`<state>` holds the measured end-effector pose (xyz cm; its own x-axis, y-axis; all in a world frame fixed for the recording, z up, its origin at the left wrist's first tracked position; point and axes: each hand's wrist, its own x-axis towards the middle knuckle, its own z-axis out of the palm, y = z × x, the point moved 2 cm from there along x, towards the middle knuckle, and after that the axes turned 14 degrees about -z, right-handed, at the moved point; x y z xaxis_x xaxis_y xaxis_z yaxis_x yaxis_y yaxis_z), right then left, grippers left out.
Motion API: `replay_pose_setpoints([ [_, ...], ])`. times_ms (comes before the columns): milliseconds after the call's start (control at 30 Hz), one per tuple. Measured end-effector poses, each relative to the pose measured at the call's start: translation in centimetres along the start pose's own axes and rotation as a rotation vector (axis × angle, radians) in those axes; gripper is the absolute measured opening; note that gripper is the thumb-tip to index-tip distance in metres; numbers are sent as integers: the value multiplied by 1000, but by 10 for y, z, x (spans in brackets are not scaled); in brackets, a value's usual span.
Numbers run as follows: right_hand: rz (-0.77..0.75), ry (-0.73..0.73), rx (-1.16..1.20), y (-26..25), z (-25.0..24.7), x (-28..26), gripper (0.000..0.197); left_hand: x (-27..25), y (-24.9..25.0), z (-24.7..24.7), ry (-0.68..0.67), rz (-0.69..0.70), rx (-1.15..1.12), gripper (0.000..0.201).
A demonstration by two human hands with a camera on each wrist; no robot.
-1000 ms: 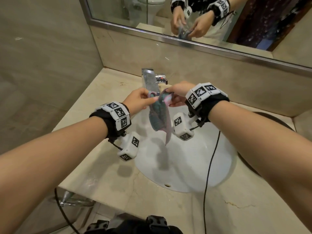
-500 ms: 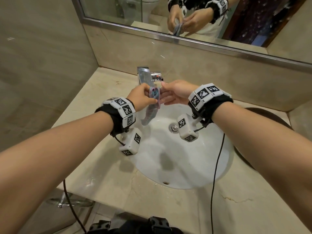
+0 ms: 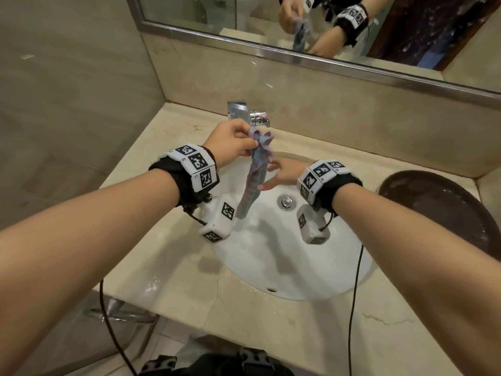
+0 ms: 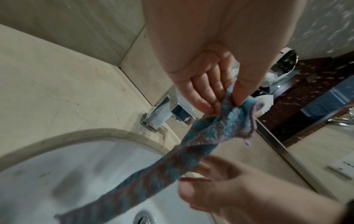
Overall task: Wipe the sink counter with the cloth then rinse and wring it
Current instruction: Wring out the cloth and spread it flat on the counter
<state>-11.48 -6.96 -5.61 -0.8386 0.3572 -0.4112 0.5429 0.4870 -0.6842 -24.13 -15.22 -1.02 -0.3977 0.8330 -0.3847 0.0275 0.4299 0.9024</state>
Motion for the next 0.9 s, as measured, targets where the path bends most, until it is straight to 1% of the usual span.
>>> replay_pose_setpoints([
  [33,-13,41,64,2,6,2,67,-2,0,-1,-11,-2,-22,23],
  [100,-18,170,176,2,13,3,48,-6,-2,-6,-16,-7,-49,23],
  [133,-19,215,220,3,15,4,42,-8,-5,-9,-12,-11,-49,23],
  [233,-53,224,264,2,14,8,35,-11,-16,-21,18,-36,-40,23],
  [267,-56,217,264,2,13,10,29,-10,-21,-27,34,-45,-47,24],
  [333,-49,211,286,-1,12,13,11,-8,-29,-37,69,-63,-55,25],
  [367,-45,206,313,-2,11,15,8,-7,-32,-42,87,-72,-45,26],
  [500,-20,177,391,2,13,26,14,-4,-43,-53,154,-116,37,25],
  [567,-13,152,403,2,12,26,15,-3,-49,-54,161,-170,106,23],
  [633,-15,128,409,0,9,21,10,-1,-56,-53,125,-282,302,18],
  [700,-24,97,392,3,3,17,18,-2,-67,-50,56,-432,537,15],
  [733,-18,65,353,3,0,14,23,-2,-73,-47,17,-490,601,15],
  [800,-27,20,173,2,-5,8,26,0,-78,-40,-33,-538,613,13],
  [833,-49,22,40,-1,-8,5,27,1,-78,-35,-48,-526,610,14],
  [867,-80,41,-80,-5,-10,3,30,4,-77,-30,-59,-486,612,23],
  [900,-113,72,-141,-6,-12,2,31,7,-74,-24,-68,-431,609,36],
])
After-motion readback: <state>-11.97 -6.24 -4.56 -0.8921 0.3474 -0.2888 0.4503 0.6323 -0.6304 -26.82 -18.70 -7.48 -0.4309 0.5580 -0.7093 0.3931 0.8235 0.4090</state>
